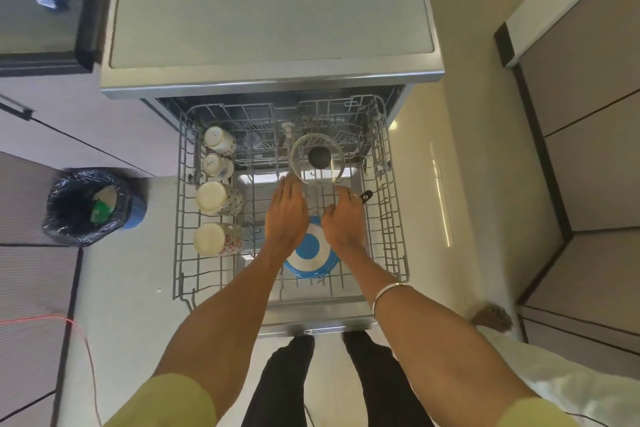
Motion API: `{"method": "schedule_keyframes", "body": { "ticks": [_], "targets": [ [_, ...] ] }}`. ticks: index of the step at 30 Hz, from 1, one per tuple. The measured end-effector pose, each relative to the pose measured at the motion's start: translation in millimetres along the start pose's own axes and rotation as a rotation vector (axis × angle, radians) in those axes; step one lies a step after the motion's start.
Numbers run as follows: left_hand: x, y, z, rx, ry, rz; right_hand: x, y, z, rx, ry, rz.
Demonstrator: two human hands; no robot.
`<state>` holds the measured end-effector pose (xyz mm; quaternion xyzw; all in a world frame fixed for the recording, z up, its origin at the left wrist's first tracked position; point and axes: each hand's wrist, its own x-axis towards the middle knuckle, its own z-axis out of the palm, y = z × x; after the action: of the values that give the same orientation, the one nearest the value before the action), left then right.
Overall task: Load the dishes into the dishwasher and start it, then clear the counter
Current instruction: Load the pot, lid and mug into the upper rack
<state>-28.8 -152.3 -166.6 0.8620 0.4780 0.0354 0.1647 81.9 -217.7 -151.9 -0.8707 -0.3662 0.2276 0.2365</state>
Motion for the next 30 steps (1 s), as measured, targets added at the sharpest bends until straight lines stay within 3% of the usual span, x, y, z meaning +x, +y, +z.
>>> {"method": "schedule_keyframes", "body": {
  "ticks": [18,30],
  "targets": [
    [-113.6,-13.7,-29.8,-0.081,-0.031,-0.099,-100.2,-7.6,-24.1,-0.024,0.025,-0.169],
    [-205.9,38.8,-36.1,-0.114,-0.011,-0.103,-169.2,33.1,-50.6,-0.018,0.049,-0.276]
  ]
}}
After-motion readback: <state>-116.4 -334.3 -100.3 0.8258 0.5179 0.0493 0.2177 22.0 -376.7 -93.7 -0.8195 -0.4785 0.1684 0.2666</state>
